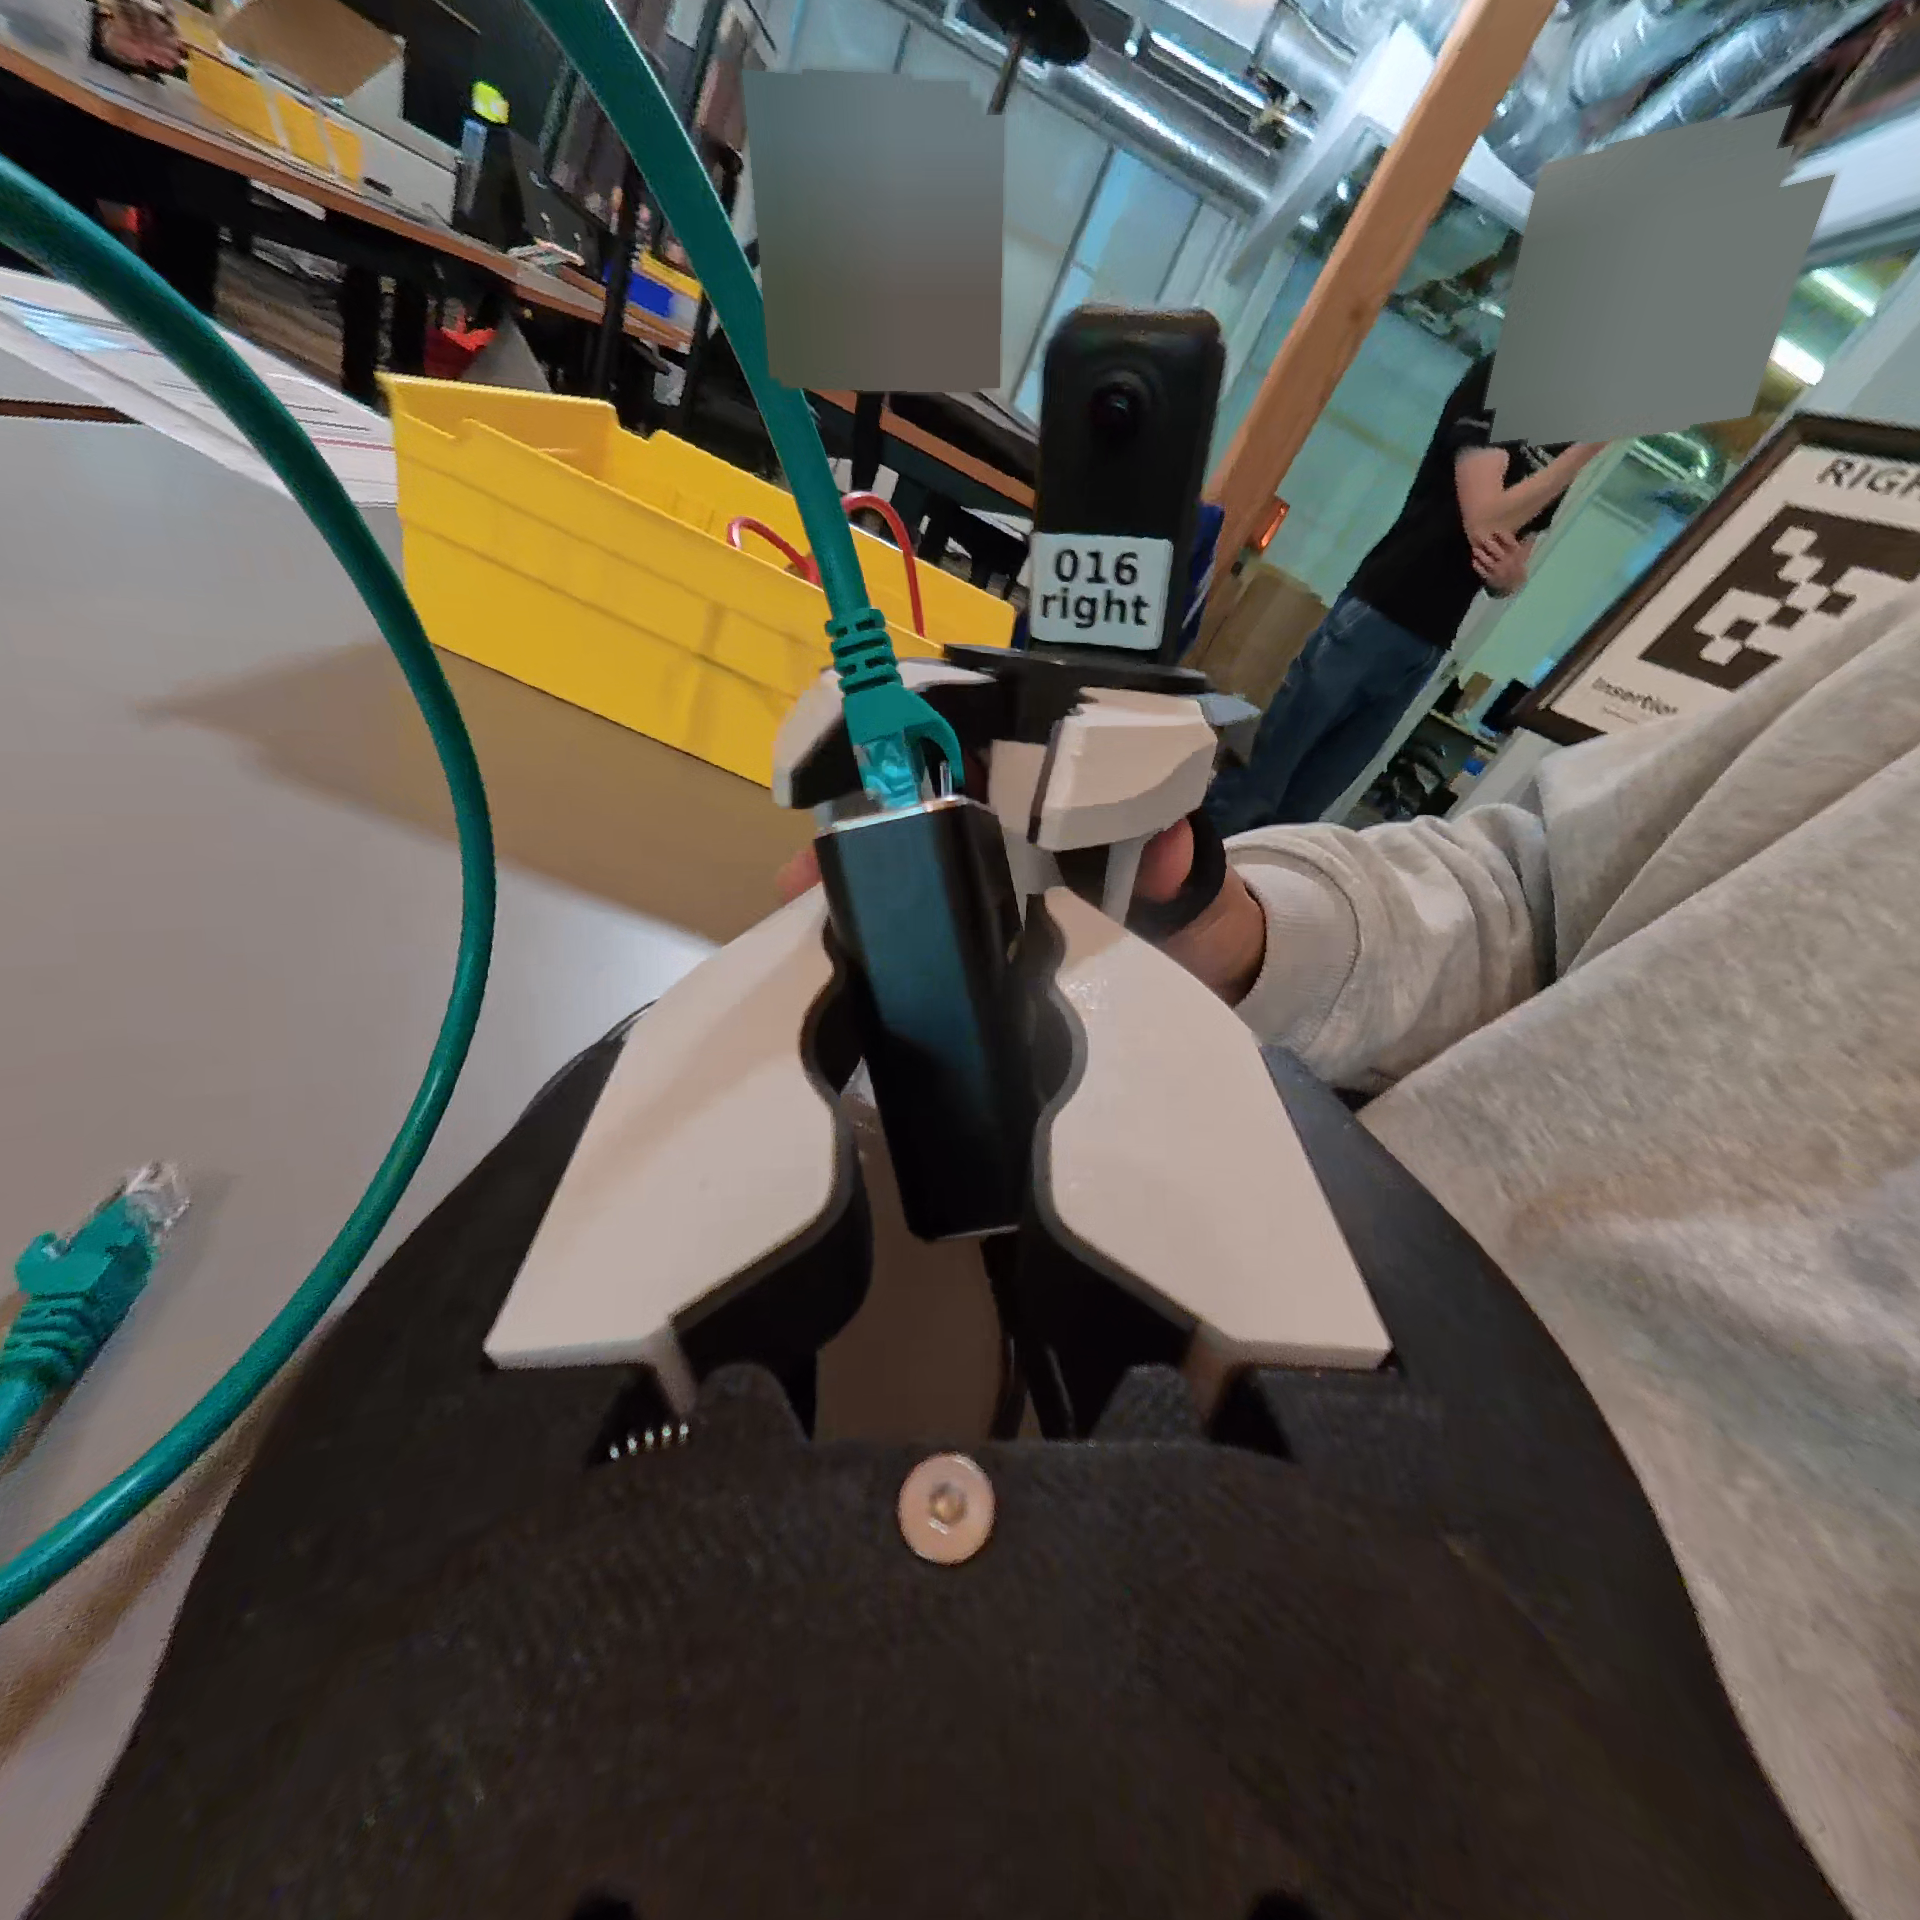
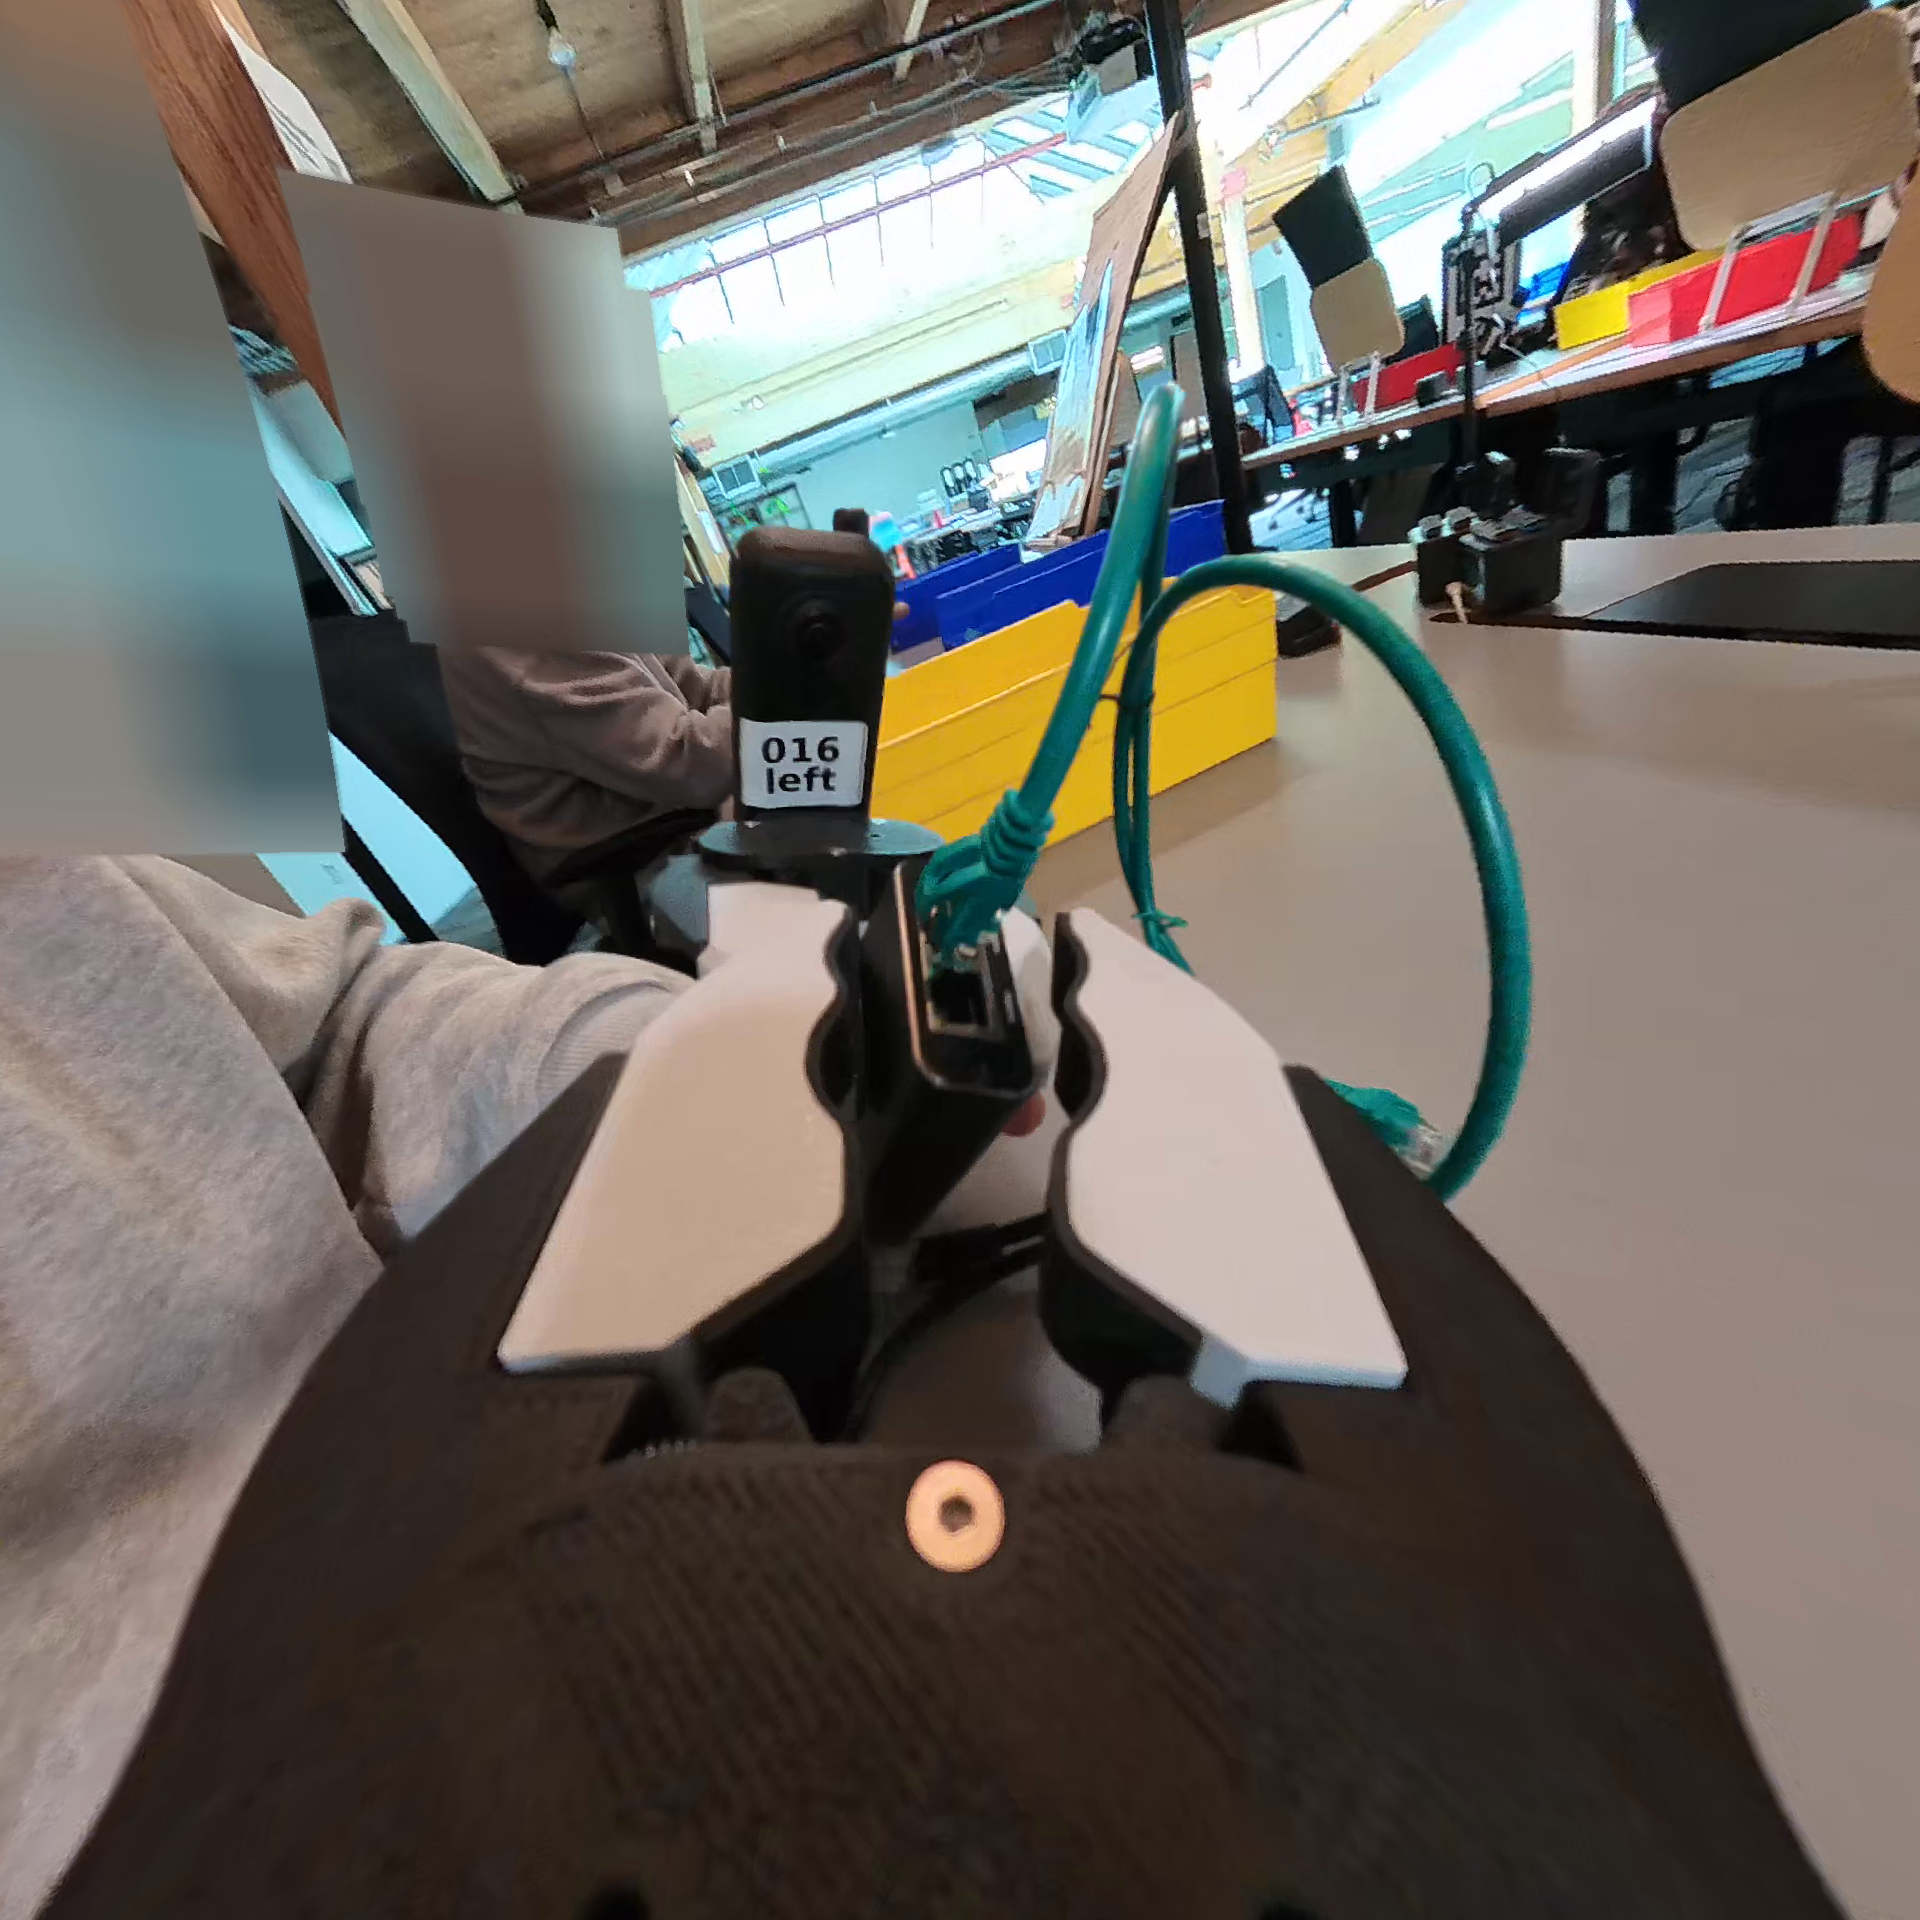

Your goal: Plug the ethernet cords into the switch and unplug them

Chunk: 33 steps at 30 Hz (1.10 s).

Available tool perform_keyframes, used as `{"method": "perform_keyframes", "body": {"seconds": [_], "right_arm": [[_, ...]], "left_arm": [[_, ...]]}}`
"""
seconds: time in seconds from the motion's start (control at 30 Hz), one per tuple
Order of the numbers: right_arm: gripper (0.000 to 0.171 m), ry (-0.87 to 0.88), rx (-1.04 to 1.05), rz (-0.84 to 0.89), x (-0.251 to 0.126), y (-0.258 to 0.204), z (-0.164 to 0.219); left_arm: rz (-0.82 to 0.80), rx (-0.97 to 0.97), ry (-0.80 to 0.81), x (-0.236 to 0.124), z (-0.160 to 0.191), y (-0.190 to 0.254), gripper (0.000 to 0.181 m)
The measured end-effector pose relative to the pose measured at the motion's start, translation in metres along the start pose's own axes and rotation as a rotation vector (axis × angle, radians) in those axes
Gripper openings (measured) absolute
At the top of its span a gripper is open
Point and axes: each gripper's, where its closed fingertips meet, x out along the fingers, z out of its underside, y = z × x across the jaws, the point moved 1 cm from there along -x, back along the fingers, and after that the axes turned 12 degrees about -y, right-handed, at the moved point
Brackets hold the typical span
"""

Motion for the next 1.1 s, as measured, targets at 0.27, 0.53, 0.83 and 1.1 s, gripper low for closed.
{"method": "perform_keyframes", "body": {"seconds": [0.27, 0.53, 0.83, 1.1], "right_arm": [[0.018, 0.028, 0.086, -0.099, -0.005, -0.002, -0.003], [0.017, 0.000, 0.051, -0.111, -0.003, -0.006, -0.002], [0.014, 0.006, 0.032, -0.082, -0.005, -0.009, -0.008], [0.014, 0.063, 0.153, -0.072, -0.002, -0.004, -0.014]], "left_arm": [[0.037, 0.012, -0.023, 0.005, 0.004, 0.007, 0.031], [0.066, -0.001, -0.002, 0.005, 0.002, 0.009, 0.030], [0.161, -0.107, 0.068, 0.006, -0.007, 0.017, 0.029], [0.168, -0.136, 0.074, 0.003, -0.011, 0.014, 0.029]]}}
